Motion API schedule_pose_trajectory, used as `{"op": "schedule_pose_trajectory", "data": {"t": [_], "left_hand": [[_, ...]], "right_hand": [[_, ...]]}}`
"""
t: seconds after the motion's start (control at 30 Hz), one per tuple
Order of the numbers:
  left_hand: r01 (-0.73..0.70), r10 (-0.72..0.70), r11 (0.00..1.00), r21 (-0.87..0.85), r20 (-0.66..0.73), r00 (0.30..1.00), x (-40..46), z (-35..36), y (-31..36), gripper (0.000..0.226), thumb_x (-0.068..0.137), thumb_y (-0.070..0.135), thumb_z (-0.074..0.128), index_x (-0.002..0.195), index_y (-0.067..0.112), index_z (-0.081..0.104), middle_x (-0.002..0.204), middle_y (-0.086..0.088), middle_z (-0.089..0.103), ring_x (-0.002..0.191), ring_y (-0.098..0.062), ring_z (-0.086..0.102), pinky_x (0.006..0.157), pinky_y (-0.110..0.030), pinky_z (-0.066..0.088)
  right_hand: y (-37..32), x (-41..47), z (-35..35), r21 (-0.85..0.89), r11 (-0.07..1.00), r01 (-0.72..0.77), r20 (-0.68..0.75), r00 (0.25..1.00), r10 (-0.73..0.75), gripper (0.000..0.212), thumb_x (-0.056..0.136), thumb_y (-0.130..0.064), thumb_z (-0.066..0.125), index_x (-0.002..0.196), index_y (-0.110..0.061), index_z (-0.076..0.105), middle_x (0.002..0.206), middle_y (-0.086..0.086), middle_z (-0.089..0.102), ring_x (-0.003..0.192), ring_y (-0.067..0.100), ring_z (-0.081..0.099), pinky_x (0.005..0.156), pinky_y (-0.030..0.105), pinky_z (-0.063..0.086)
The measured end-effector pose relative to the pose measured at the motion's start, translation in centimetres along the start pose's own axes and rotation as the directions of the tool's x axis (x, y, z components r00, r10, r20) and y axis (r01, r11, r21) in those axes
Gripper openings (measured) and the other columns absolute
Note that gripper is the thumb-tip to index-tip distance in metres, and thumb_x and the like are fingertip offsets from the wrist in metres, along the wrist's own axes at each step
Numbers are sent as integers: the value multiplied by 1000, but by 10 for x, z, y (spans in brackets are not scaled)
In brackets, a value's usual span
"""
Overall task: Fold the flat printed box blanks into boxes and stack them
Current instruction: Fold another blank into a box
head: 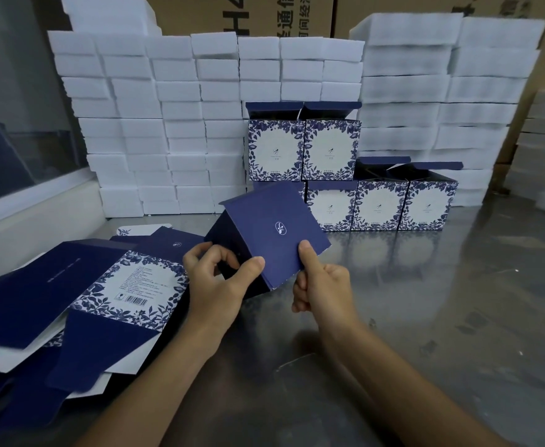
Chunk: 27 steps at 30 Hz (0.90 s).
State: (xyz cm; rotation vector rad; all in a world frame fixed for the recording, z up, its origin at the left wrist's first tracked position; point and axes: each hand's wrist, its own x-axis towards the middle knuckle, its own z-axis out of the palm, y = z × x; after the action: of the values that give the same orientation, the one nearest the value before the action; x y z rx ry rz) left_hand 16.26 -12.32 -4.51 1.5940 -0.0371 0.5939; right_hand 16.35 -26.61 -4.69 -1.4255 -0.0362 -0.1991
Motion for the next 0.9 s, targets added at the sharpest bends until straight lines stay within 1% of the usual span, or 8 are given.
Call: {"op": "schedule_pose_trajectory", "data": {"t": [0.17,0.27,0.37,0.47,0.63,0.7,0.8,0.9], "left_hand": [[-6,8,1000,-20,68,998,-2,-1,0,49,47,51,69,67,11,49,125,-1,39,111,-25,54,96,-33,47],[0,2,1000,-27,75,997,-2,0,0,48,47,48,70,68,10,48,125,-1,39,111,-26,54,92,-29,46],[-9,10,1000,-5,78,997,-2,-1,0,46,50,47,69,69,11,47,125,-3,39,109,-21,52,83,-14,42],[-20,20,1000,1,75,997,1,-5,0,36,58,37,69,67,11,46,125,-8,42,109,-19,50,83,-20,42],[54,-41,993,-109,112,993,6,-11,1,49,53,50,68,67,7,47,111,-18,53,104,-40,57,89,-60,50],[115,-93,979,-166,134,987,8,-12,0,48,55,50,68,70,8,51,98,-21,63,95,-40,62,82,-57,50],[226,-187,937,-265,166,968,11,-13,-4,36,55,52,66,73,21,63,89,-7,71,90,-31,66,80,-50,49],[280,-215,919,-278,243,946,10,-12,-5,36,57,53,65,79,25,64,93,-3,74,87,-24,69,83,-49,49]], "right_hand": [[3,5,-7,27,1000,0,-151,989,4,73,102,-52,45,36,-21,36,40,-2,35,35,12,33,39,22,37],[4,8,-9,-2,999,40,-161,986,-39,75,105,-47,40,35,-20,38,39,-1,36,35,12,33,39,21,38],[8,8,-9,-57,996,68,-146,986,-75,75,108,-42,34,39,-15,41,39,1,39,35,12,35,39,22,39],[8,9,-9,-59,997,53,-125,990,-60,76,109,-39,33,37,-15,42,39,3,40,35,13,37,40,22,39],[2,11,-15,-59,997,48,-228,972,-61,63,99,-40,55,44,-14,37,45,7,35,41,18,32,40,24,38],[0,13,-23,-101,992,77,-282,954,-103,60,94,-43,62,51,-10,36,53,10,31,45,19,29,40,23,37],[-2,18,-34,-99,989,109,-321,937,-136,56,93,-38,68,56,-8,39,53,10,32,44,17,30,42,23,37],[-1,21,-34,-127,979,161,-252,949,-189,37,89,-32,73,69,-10,52,58,3,54,52,11,46,56,29,43]]}}
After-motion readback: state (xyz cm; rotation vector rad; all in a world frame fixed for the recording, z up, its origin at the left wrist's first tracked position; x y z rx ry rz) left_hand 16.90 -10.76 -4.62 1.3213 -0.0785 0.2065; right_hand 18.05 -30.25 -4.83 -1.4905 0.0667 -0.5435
